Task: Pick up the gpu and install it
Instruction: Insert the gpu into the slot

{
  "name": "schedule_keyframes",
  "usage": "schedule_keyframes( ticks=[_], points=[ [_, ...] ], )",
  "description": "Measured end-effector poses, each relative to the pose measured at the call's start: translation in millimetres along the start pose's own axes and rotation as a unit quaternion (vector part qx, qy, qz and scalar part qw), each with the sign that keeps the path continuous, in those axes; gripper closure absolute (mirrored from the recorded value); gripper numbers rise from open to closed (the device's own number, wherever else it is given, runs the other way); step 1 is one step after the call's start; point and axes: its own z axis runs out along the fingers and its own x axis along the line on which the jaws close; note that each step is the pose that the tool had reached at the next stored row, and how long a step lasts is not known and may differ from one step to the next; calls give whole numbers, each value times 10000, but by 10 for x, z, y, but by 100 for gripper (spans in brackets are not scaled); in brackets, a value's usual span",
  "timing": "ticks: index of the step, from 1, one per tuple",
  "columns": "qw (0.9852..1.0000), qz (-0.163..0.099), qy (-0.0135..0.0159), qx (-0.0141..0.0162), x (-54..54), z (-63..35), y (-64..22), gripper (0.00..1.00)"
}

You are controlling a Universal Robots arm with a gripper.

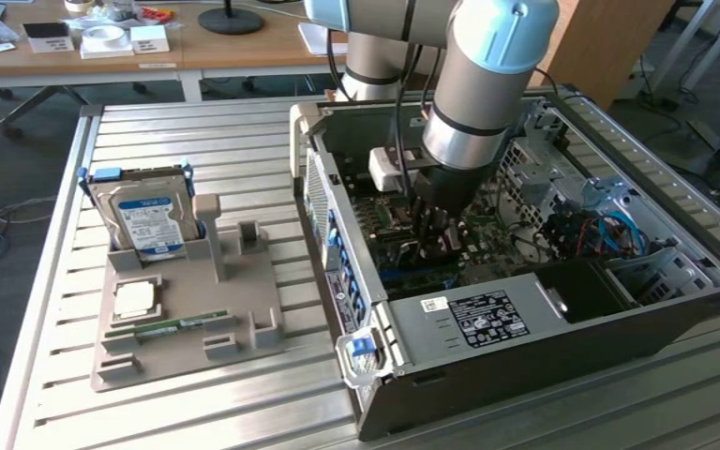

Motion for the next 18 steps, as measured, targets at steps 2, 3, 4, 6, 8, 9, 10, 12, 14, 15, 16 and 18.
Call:
schedule_keyframes(
  ticks=[2,3,4,6,8,9,10,12,14,15,16,18],
  points=[
    [10000,1,-1,0,0,1,1,73],
    [10000,1,-1,0,0,1,2,73],
    [10000,1,-2,0,0,1,1,73],
    [10000,1,-1,0,-2,2,1,73],
    [10000,5,0,0,-9,1,1,73],
    [10000,6,0,0,-9,2,1,73],
    [10000,8,-1,0,-9,2,2,73],
    [10000,9,-1,2,-10,2,7,73],
    [10000,7,-2,2,-5,4,10,73],
    [10000,6,-2,2,-3,5,11,73],
    [10000,6,-2,2,-3,5,11,73],
    [10000,6,-1,2,-2,4,11,73]
  ],
)
